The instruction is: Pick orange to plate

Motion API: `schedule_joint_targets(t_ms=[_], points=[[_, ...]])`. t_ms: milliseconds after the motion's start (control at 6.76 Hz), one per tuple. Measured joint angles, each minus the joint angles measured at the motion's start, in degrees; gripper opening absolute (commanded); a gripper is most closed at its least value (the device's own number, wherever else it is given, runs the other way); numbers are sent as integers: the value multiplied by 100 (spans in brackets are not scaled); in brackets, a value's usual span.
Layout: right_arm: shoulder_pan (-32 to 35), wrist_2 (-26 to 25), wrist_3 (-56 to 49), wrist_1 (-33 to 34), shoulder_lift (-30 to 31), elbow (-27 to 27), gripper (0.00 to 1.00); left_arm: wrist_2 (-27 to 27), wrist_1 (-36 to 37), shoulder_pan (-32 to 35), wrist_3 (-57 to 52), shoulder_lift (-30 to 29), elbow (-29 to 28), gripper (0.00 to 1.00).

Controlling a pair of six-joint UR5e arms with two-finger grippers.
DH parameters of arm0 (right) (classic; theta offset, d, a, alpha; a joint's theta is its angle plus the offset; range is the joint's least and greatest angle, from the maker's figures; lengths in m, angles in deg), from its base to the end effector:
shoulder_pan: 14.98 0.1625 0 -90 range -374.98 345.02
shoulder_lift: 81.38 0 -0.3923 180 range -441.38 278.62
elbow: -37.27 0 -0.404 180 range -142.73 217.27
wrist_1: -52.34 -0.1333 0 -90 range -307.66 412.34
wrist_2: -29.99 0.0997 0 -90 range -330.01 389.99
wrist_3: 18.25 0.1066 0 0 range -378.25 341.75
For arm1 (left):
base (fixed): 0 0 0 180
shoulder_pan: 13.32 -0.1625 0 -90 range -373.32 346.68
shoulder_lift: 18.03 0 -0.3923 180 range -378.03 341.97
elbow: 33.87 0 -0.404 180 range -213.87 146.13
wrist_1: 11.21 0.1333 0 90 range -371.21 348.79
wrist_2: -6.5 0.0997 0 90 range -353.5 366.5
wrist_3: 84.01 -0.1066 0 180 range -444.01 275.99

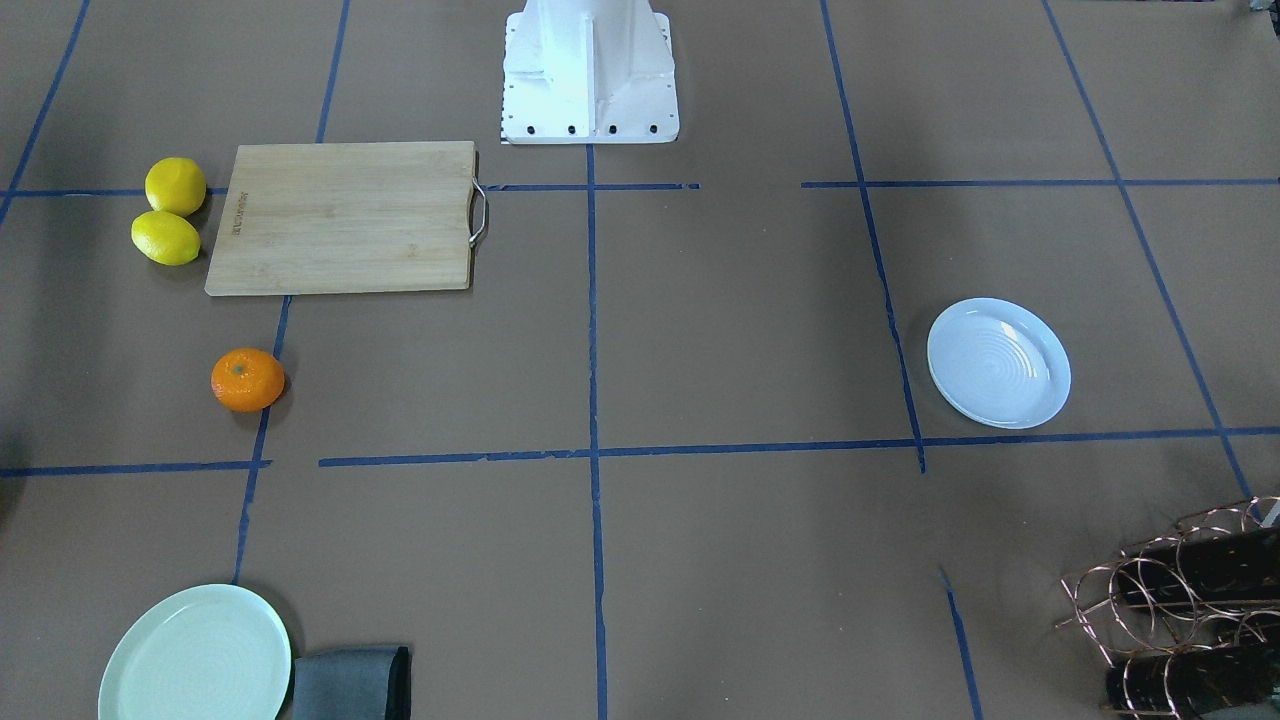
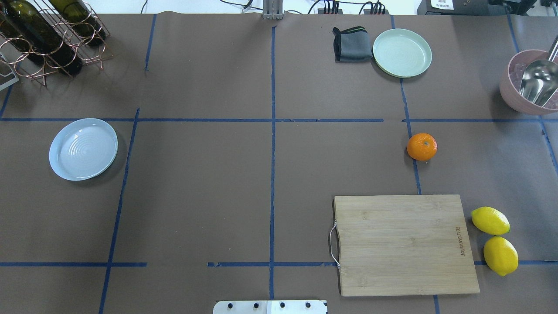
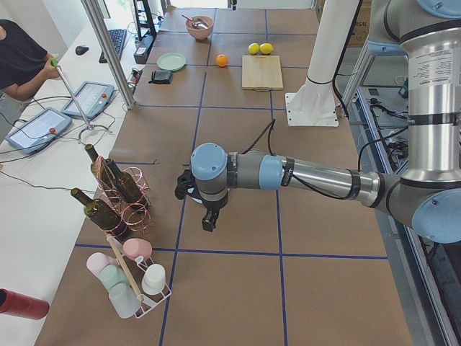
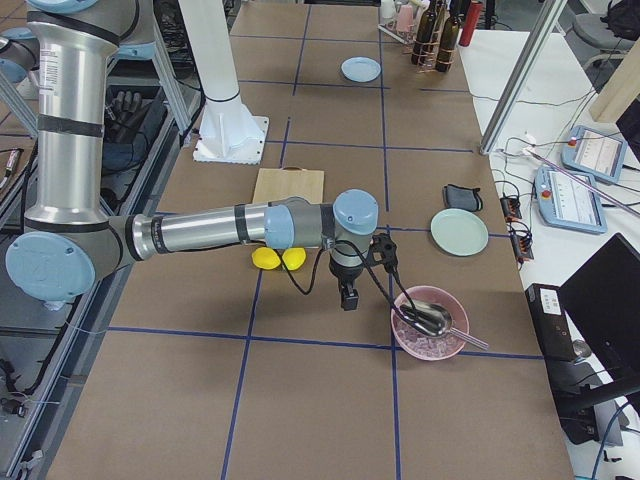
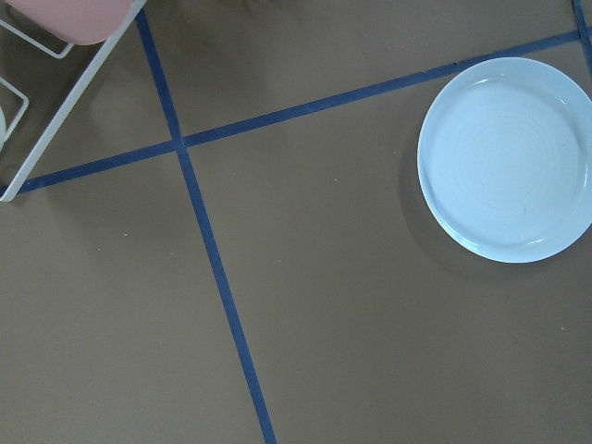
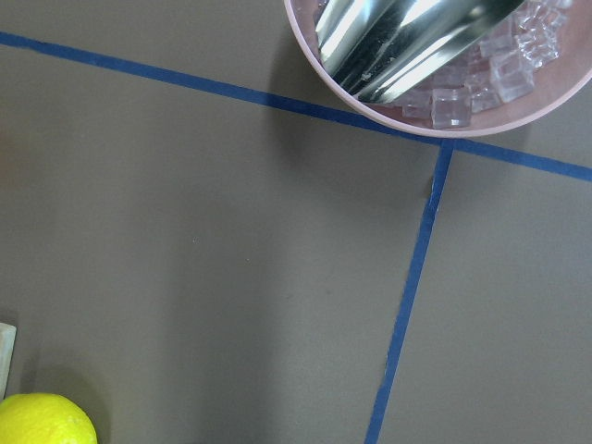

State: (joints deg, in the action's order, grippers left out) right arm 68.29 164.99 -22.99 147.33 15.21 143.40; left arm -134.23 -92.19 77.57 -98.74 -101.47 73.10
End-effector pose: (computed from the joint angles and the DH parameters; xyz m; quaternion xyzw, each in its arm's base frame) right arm 0.0038 -0.4624 0.5525 0.0300 -0.3830 -0.1074 0.9170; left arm -0.0578 -0.4530 0.5443 0.0691 0.4229 0.1140 0.8963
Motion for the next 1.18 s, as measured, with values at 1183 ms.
schedule_joint_targets(t_ms=[1183], points=[[-4, 70, 5, -42, 11, -166, 100, -881, -600, -801, 379, -24, -166, 100]])
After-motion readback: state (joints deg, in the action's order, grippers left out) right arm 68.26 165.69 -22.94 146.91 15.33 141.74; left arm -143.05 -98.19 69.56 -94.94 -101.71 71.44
